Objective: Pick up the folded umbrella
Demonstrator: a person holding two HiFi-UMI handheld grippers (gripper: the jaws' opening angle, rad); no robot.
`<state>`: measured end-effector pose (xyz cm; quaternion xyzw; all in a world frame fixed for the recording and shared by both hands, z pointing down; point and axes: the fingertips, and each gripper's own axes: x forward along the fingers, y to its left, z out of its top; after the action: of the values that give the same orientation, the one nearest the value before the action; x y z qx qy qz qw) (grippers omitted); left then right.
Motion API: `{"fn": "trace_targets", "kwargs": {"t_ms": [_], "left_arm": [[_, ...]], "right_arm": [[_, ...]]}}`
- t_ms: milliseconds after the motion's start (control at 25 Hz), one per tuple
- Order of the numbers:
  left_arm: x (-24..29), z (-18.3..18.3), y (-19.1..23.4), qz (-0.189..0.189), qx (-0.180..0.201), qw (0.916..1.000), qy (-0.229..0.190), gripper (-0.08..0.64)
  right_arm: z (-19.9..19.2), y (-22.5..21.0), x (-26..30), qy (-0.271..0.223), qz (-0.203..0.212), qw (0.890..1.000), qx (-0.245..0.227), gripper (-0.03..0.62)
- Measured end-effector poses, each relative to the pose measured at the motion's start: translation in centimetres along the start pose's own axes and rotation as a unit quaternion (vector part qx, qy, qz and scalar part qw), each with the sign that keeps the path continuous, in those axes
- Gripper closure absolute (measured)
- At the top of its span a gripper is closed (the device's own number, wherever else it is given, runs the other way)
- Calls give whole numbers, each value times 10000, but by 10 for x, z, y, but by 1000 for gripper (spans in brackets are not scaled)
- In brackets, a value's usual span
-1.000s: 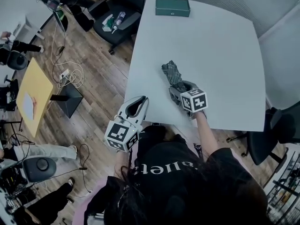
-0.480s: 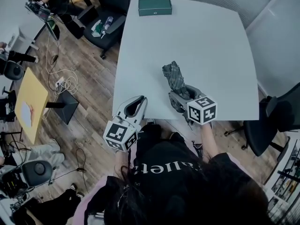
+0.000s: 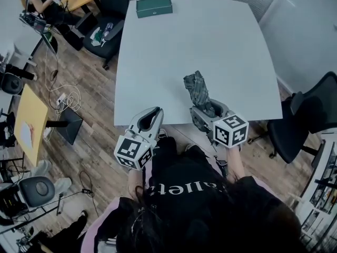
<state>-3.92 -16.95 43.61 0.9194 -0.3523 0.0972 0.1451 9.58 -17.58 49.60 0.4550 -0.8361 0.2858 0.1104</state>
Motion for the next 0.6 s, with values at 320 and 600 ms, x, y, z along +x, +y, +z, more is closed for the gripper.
{"fn": "trace_targets", "kwargs": {"t_ms": [320, 600], "left_arm": [[-10, -11, -44, -50, 71, 10000, 10, 514], [-9, -23, -74, -106, 81, 9999, 54, 514]], "right_arm": [[-20, 4, -53, -178, -87, 9998, 5, 357], [-32, 0, -83, -296, -80, 9995, 113, 357]]}}
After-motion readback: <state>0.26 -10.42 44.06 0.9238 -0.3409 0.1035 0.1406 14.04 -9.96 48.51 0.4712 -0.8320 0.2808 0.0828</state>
